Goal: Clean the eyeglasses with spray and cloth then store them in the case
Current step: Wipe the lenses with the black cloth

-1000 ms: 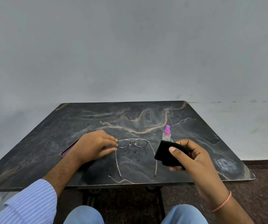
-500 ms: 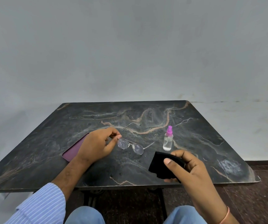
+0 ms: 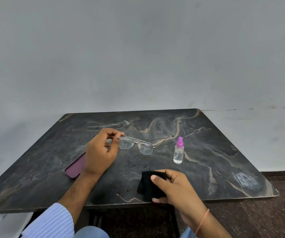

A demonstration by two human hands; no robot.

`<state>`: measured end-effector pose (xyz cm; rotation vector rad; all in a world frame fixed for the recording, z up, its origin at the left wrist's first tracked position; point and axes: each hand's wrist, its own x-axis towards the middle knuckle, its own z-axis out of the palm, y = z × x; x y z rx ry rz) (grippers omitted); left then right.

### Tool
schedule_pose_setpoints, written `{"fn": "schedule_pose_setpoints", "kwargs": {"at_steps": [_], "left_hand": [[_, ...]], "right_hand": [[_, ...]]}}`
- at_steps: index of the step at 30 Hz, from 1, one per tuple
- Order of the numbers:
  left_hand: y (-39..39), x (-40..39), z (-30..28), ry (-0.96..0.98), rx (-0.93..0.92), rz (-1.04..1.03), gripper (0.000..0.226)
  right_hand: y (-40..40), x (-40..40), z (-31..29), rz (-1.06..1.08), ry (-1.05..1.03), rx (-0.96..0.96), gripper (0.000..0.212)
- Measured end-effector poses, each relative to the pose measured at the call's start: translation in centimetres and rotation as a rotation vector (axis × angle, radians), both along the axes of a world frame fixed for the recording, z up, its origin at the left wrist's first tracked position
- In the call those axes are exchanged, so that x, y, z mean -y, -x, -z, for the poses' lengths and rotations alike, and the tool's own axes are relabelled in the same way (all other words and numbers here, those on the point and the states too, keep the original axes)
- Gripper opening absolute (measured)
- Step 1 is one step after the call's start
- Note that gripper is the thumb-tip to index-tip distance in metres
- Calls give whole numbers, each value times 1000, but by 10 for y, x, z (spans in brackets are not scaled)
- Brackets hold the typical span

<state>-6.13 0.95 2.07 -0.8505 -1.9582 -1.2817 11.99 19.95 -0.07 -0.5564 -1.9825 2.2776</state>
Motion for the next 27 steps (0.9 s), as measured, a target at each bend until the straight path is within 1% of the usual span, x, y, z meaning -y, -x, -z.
{"fn": "schedule_pose_setpoints", "kwargs": {"at_steps": [3,5,7,10,13,16,17,21,24,25,27], "left_hand": [[-9,-11,10,-95,64,-1,4],[-13,-17,20,-122,92,10,4],[-15,-19,29,-129,93,17,5],[-15,-20,36,-128,79,33,6],[-15,-20,39,-112,92,70,14],[-13,-19,44,-105,138,150,7],[-11,-17,45,-100,168,171,10],[-7,-6,47,-4,294,232,35],[-12,2,48,71,363,251,68],[-14,3,48,85,370,250,75],[-15,2,47,106,372,262,77]], "right_hand": [[27,-5,-5,38,199,-41,16],[40,-9,-7,34,345,-80,22],[47,-11,-5,24,447,-128,28],[52,-13,-1,39,517,-183,29],[58,-16,1,85,578,-191,26],[66,-19,0,104,614,-183,21],[69,-20,-1,108,615,-174,20],[79,-19,-4,121,576,-120,18],[81,-18,-1,124,555,-124,23],[80,-18,0,123,552,-140,24],[77,-18,1,119,542,-183,22]]}}
